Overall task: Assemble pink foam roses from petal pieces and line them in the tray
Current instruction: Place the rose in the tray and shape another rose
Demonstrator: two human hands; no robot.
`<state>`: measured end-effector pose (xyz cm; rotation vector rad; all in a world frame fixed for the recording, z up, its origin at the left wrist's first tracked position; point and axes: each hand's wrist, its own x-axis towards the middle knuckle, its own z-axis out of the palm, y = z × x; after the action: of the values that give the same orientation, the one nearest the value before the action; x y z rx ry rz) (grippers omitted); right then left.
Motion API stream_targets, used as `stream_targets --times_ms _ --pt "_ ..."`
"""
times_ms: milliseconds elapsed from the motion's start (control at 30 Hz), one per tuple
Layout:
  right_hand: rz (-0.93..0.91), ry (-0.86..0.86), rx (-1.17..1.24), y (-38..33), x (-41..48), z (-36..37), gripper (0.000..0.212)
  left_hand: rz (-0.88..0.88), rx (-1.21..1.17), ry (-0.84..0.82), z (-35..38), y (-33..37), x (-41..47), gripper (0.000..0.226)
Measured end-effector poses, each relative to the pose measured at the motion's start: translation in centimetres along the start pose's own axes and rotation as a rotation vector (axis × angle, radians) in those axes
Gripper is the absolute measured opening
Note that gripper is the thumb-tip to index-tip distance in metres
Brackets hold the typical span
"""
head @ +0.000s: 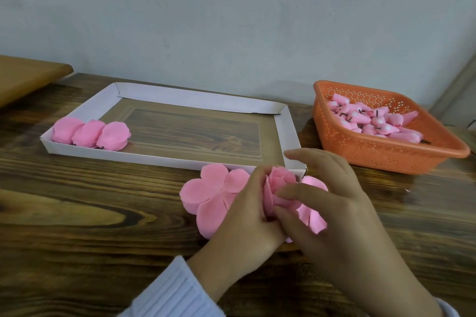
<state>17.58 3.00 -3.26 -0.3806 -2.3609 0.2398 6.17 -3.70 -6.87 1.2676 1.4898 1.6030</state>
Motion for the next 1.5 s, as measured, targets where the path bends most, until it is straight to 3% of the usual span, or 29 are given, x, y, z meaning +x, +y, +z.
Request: stream_targets --times_ms 233,533,667,767,1133,1233,1300,1400,1500 --pt "0.132 -0.111 0.24 0.2 -0.2 -0.4 0.024 0.015 -0.036 -0.074 -0.2 -0.5 0.2 0.05" --pt "0.1 -0.166 0.309 0.2 -0.1 -0.8 0.018 -0.004 -0.066 -0.17 -0.2 -0.2 0.1 0.058" --pt "0.148 -0.081 0.263 0.5 -0.1 -0.5 0.013 -0.049 -0.108 -0.136 -0.1 -0.3 -0.1 0.048" --pt "0.175 -0.035 0.28 0.5 0.1 -0.5 0.026 -0.04 -0.094 -0.058 -0.1 -0.3 -0.1 0.04" --pt "0.127 -0.095 0.401 0.6 -0.1 -0.2 0.026 -0.016 -0.083 0.038 -0.2 0.0 0.1 0.044" --pt "0.393 0.061 0.753 0.6 -0.3 0.1 0.022 0.056 -0.114 0.082 -0.1 0.5 -0.2 0.041" --pt "0.638 0.049 0.956 0.9 -0.4 0.5 0.022 0.171 -0.105 0.163 -0.2 1.1 -0.4 0.035" --pt "0.814 -0.276 1.395 0.6 -0.1 1.2 0.024 0.276 -0.147 0.192 -0.1 1.7 -0.8 0.02" --pt "0.73 -0.521 1.722 0.2 -0.2 2.1 0.051 0.272 -0.19 0.208 0.0 1.9 -0.8 0.018"
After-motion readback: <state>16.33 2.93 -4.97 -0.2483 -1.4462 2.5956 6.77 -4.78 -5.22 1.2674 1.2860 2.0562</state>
